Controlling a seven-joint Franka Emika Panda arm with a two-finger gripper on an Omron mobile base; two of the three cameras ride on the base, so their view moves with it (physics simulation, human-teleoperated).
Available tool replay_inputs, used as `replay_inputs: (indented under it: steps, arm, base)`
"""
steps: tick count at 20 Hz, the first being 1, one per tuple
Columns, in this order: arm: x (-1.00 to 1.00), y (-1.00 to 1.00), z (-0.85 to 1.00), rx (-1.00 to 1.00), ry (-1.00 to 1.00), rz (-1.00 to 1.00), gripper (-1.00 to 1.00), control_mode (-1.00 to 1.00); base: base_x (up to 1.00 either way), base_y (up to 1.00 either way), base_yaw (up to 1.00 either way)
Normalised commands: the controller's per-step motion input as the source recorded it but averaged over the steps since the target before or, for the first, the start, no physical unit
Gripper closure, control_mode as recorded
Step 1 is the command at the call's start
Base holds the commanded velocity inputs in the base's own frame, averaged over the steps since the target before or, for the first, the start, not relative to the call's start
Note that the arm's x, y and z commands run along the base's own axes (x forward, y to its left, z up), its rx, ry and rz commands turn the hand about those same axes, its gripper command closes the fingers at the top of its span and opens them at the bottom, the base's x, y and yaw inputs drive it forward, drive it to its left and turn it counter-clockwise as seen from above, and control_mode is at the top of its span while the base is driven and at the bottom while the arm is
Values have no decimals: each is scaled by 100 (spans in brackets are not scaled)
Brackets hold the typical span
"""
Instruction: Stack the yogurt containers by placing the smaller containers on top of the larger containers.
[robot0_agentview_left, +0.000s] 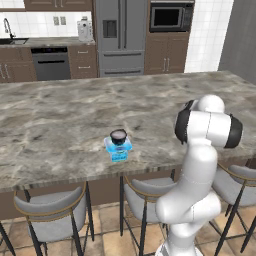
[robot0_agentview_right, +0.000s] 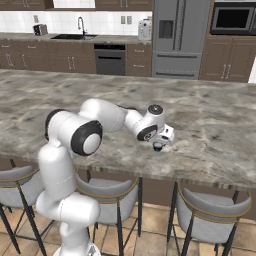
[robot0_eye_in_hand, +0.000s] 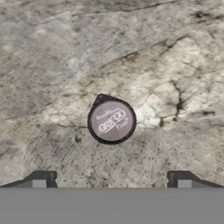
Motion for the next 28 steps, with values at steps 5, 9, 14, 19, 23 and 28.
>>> replay_inputs:
  steps: [5, 9, 14, 19, 23, 28]
  arm:
    - [20, -3, -13, 0, 0, 0, -100, -100]
    - [18, 0, -15, 0, 0, 0, -100, -100]
    - [17, 0, -17, 0, 0, 0, -100, -100]
    - [15, 0, -18, 0, 0, 0, -100, -100]
    - [14, 0, -16, 0, 0, 0, -100, -100]
    - [14, 0, -16, 0, 0, 0, -100, -100]
  base:
    - [0, 0, 0]
    - [0, 0, 0]
    - [0, 0, 0]
    - [0, 0, 0]
    - [0, 0, 0]
    - [0, 0, 0]
